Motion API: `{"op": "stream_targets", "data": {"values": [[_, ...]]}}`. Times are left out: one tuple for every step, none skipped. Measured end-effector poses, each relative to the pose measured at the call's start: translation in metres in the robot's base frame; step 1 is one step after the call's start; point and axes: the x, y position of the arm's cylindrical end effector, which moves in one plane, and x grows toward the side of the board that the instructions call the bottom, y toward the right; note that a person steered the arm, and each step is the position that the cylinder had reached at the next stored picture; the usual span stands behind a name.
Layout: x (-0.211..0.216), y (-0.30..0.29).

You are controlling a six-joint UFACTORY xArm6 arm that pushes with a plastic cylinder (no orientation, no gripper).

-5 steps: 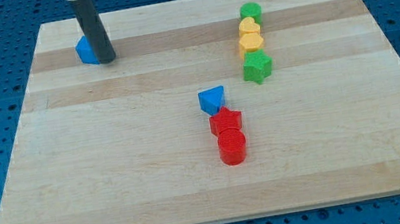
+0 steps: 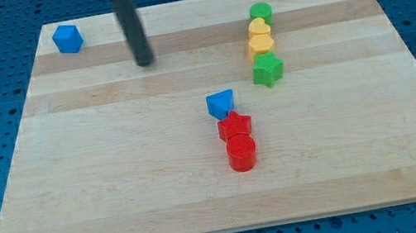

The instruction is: Group up the blue blocks at the top left corner

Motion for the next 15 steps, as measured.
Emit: {"op": "stream_targets", "data": {"values": [[0.063,0.065],[0.067,0.067],[0.067,0.078],[0.073,0.107],[0.093,0.127],[0.105,0.127],[0.105,0.125],[0.105,0.11],[0.1,0.092],[0.097,0.068],[0.097,0.043],[0.097,0.02],[0.097,-0.007],[0.097,-0.028],[0.124,0.01]]}}
